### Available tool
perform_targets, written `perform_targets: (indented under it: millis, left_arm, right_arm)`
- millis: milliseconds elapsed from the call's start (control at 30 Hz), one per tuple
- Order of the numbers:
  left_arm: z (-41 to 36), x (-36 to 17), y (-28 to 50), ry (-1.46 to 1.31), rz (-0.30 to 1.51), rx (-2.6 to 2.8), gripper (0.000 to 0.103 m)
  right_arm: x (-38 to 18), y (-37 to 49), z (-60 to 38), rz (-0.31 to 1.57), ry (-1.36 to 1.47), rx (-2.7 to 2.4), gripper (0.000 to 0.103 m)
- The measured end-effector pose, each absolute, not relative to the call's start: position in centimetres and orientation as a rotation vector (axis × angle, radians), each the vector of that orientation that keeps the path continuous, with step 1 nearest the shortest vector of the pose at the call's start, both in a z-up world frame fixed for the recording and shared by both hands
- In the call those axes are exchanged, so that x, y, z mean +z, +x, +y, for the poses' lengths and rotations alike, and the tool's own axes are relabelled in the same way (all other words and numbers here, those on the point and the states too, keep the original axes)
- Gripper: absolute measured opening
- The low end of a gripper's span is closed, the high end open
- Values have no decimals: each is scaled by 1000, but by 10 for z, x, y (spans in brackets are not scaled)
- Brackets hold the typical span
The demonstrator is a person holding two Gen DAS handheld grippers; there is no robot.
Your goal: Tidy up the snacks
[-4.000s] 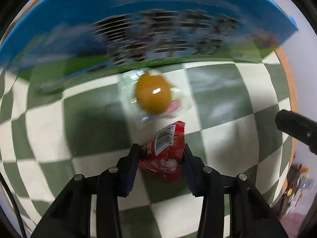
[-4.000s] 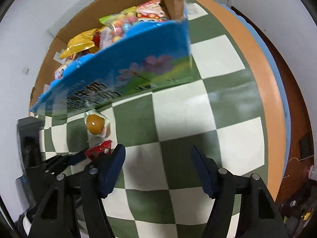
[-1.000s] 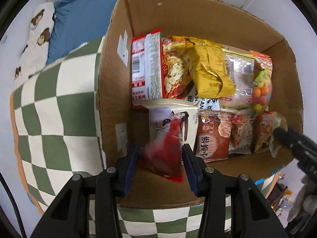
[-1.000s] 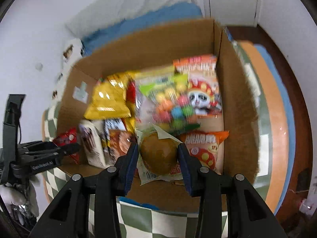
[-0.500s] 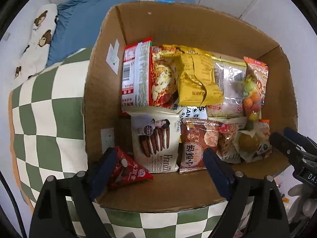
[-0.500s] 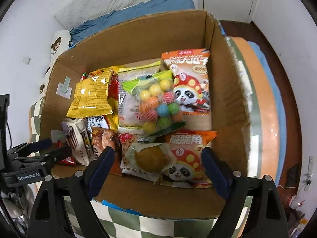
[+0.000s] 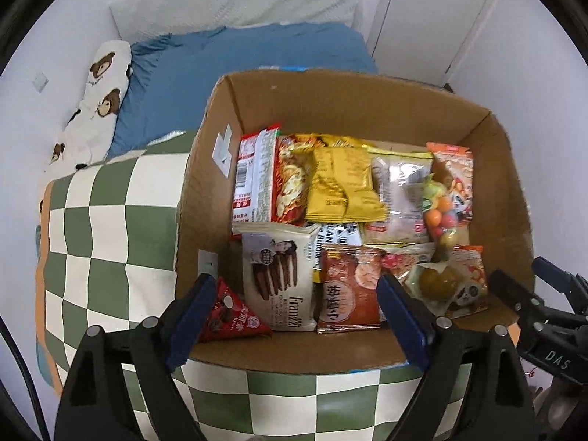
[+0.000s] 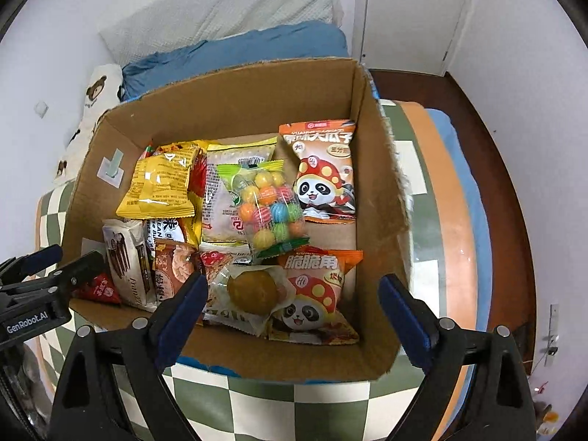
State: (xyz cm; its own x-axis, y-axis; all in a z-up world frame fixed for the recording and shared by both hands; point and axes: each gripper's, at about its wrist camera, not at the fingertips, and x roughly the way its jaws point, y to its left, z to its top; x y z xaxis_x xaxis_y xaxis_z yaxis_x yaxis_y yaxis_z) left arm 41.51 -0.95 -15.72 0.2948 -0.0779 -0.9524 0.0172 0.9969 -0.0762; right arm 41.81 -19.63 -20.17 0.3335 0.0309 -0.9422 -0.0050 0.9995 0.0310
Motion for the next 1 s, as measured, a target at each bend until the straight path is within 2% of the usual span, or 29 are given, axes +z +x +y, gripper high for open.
perform_targets:
  millis: [500, 1000]
  left_arm:
    - [-14, -103, 371, -53, 1124, -51, 89]
    - [-10, -12, 249, -61, 914, -49, 89]
  right_arm:
    - [-157, 378, -201, 1115, 42, 17, 96]
    - [-55, 246, -198, 891, 29, 51, 96]
